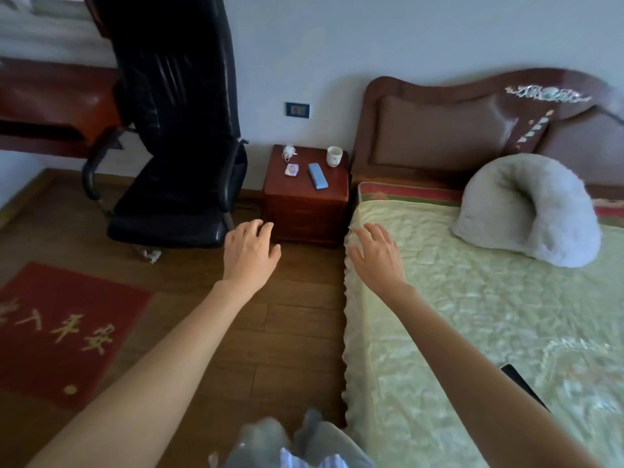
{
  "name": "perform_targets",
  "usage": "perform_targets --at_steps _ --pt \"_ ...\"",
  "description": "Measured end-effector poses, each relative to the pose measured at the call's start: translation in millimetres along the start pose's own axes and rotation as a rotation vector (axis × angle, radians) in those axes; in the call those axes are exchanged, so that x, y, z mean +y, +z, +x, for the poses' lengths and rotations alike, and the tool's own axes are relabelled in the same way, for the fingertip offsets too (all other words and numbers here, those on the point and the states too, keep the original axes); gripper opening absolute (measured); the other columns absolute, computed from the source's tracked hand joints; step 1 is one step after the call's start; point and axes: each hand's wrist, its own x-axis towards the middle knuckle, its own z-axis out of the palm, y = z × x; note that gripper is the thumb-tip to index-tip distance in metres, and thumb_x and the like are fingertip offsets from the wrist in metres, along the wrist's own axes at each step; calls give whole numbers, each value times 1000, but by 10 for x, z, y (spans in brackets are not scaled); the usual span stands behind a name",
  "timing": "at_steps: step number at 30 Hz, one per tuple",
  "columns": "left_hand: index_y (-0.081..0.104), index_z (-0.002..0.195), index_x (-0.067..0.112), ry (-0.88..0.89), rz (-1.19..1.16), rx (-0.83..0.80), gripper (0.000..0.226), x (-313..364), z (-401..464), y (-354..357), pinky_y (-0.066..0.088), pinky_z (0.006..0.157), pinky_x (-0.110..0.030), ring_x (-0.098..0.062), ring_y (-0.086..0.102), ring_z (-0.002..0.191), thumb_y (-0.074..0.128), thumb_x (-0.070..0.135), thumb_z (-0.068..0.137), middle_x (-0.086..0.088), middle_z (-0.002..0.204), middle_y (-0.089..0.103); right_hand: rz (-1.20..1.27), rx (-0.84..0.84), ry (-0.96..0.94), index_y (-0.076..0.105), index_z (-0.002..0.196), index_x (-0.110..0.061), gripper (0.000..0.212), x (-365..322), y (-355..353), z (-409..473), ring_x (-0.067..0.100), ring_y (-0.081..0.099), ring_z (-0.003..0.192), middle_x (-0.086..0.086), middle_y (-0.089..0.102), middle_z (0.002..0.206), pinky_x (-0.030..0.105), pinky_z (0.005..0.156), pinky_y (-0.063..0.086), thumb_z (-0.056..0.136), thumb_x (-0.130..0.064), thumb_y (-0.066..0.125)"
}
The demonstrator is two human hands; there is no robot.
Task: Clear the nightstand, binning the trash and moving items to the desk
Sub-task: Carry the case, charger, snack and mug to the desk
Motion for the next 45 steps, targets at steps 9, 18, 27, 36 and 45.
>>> perform_targets --at_steps 9,18,27,36,45 --pt "50 133 11 -13 -14 -61 48 -139 1237 469 41 100 -44 -28 49 123 55 34 91 -11 132 55 6 -64 -16 48 136 -13 45 157 415 1278 26 36 137 9 48 140 45 110 34 97 -34 43" --pt "49 133 12 -8 -40 -44 49 -643 2941 804 38 103 -45 -28 47 125 54 36 92 -11 134 53 -32 -36 -18 50 134 -10 43 -24 692 3073 30 35 137 11 49 141 46 111 33 96 -31 47" --pt "49 134 12 34 -46 -142 49 -836 4085 1202 37 103 -43 -27 46 126 54 36 91 -11 135 52 -16 -62 46 55 128 -8 39 88 1112 4057 31 43 130 12 55 133 46 105 39 94 -27 50" --pt "46 136 14 -19 -24 -196 50 -808 5411 1724 35 106 -41 -25 44 129 51 37 93 -9 138 50 -4 -77 67 56 128 -8 39 562 1424 5526 35 43 132 14 55 134 46 105 37 92 -24 55" --pt "50 133 11 -28 -44 -267 47 -731 6443 2162 39 102 -41 -27 48 125 55 32 91 -11 134 53 12 -126 71 60 119 -7 33 883 1720 6655 30 56 111 11 62 116 44 93 48 90 -21 54"
